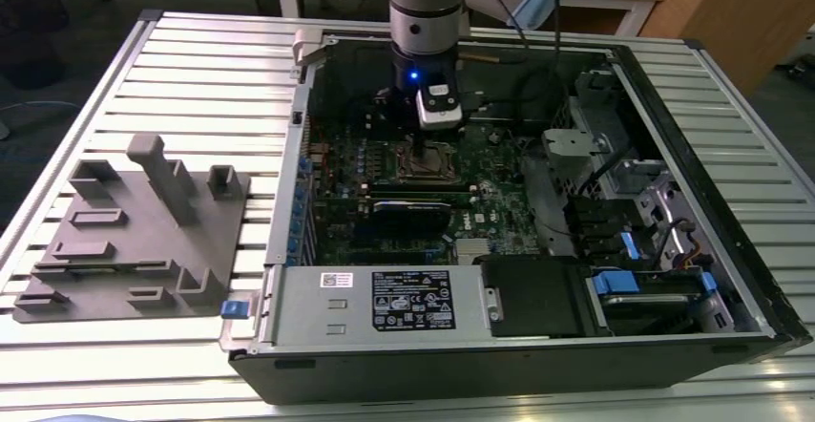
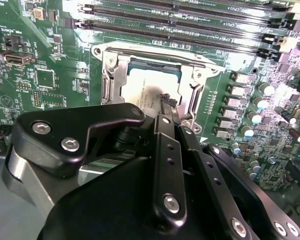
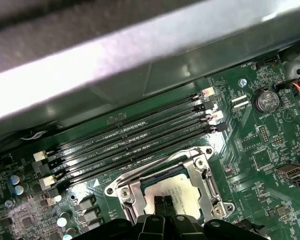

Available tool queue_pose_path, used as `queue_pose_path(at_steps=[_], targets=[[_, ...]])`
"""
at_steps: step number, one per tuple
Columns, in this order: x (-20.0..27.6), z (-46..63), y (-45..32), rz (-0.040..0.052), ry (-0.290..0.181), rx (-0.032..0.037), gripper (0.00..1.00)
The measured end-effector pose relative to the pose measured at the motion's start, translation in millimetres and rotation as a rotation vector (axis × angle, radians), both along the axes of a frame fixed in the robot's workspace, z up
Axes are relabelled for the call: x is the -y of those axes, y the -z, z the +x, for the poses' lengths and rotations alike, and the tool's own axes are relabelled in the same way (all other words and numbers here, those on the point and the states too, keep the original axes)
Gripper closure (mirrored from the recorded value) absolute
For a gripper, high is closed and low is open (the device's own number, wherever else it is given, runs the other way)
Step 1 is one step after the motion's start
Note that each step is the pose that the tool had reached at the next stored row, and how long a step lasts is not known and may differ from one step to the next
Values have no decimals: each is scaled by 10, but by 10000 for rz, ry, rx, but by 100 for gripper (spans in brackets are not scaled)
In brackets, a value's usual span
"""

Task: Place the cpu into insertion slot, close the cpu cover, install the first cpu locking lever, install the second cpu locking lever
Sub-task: 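Install the first cpu locking lever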

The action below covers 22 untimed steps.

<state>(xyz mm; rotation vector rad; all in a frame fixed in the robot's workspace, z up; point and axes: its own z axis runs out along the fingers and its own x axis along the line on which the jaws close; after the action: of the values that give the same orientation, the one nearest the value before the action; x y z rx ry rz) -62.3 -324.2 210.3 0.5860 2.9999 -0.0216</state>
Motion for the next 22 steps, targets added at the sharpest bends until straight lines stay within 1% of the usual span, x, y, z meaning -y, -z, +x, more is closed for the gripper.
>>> queue_pose_path(at_steps=[6,15,17,22], targets=[[0,11,-8,0,-4,-1,89],[0,114,-5,2,-95,0,89],[0,118,-5,1,-187,1,89],[2,119,-5,0,-603,0,89]])
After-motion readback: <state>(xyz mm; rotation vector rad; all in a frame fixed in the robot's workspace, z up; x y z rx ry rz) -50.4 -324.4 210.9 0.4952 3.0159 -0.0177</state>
